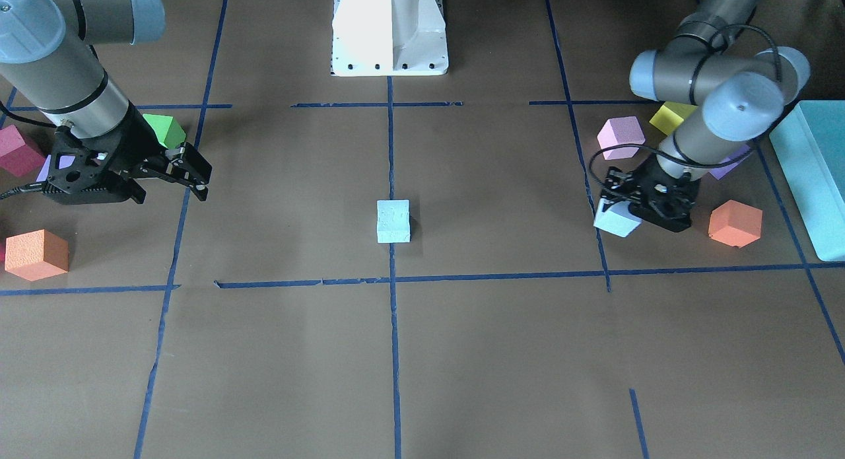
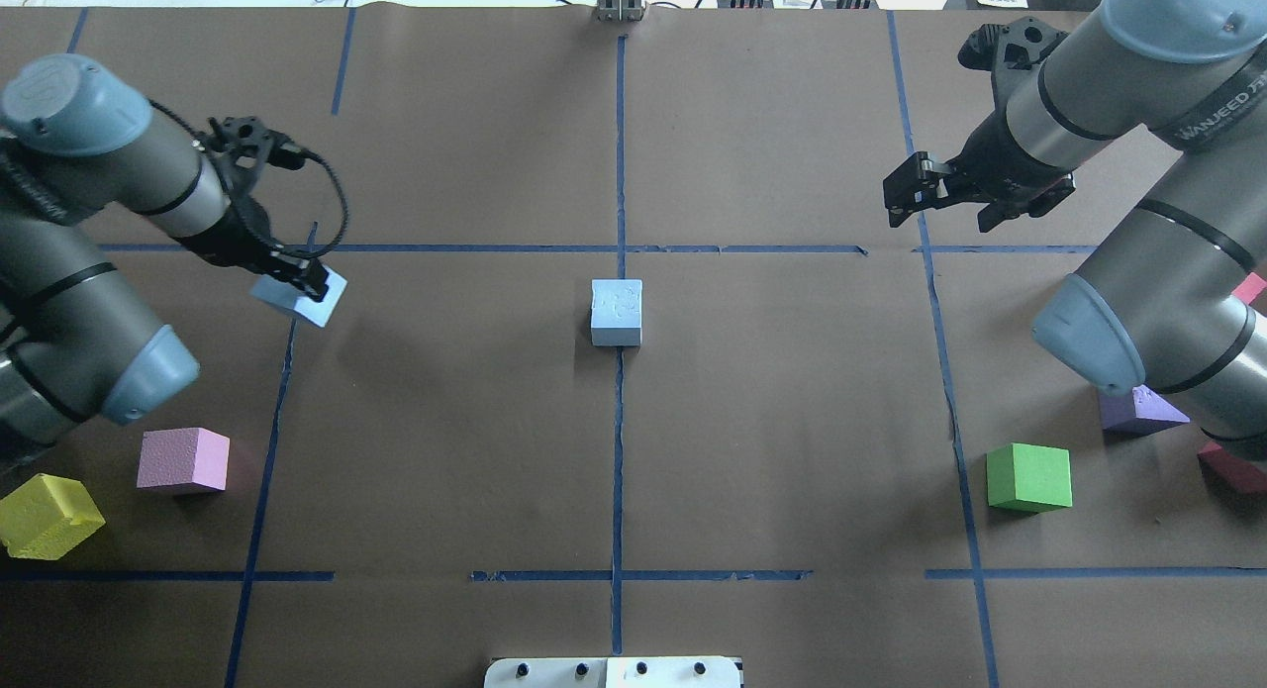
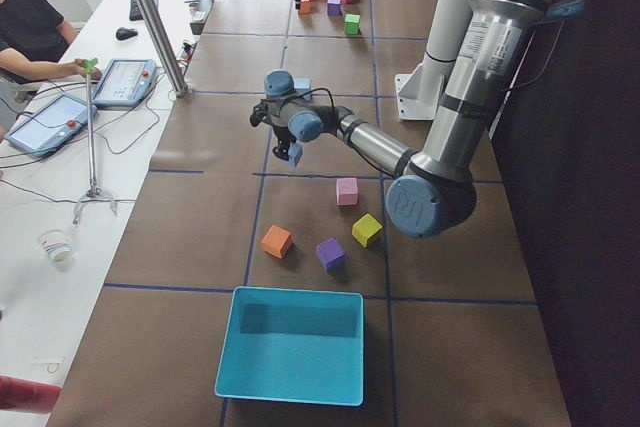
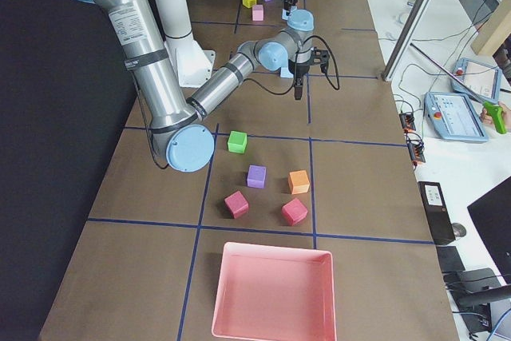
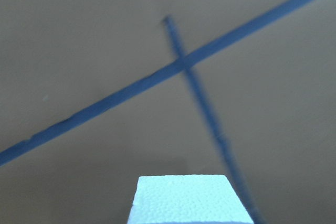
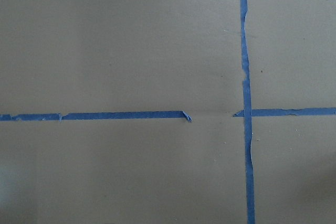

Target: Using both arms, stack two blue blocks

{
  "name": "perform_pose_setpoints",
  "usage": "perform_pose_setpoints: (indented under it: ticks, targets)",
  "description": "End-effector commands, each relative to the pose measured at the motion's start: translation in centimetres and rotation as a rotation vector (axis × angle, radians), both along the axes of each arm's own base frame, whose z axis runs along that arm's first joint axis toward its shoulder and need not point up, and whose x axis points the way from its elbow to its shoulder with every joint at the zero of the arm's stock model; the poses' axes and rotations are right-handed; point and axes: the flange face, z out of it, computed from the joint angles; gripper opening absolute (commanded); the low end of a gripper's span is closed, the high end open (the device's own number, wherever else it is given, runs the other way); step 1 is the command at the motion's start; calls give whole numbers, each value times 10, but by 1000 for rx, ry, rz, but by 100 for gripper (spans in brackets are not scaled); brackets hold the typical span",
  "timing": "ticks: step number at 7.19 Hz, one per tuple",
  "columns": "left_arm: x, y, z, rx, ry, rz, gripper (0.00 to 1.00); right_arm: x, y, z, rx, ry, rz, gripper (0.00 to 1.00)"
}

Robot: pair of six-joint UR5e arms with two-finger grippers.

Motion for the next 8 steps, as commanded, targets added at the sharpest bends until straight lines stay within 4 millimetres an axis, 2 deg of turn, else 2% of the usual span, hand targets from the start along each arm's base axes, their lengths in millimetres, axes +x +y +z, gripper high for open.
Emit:
perform_pose_setpoints:
  ticks: [1,2,3,4,6,7,8]
  targets:
    - [99,23,-144,-77,-14,-59,11,11,-4,6,-8,6,18,100]
    - [115,17,-178,-96,8,-85,11,15,-5,11,-10,12,20,100]
    - [144,10,-211,-135,11,-104,11,16,-5,12,-10,14,22,100]
    - [169,14,-219,-130,-10,-100,11,15,-4,12,-10,14,20,100]
    - [187,4,-220,-138,-41,-109,11,16,-3,15,-12,16,20,100]
    - [196,-1,-227,-148,-50,-111,14,16,-3,15,-12,16,20,100]
    - [207,7,-226,-181,-56,-121,14,15,-2,13,-12,13,19,100]
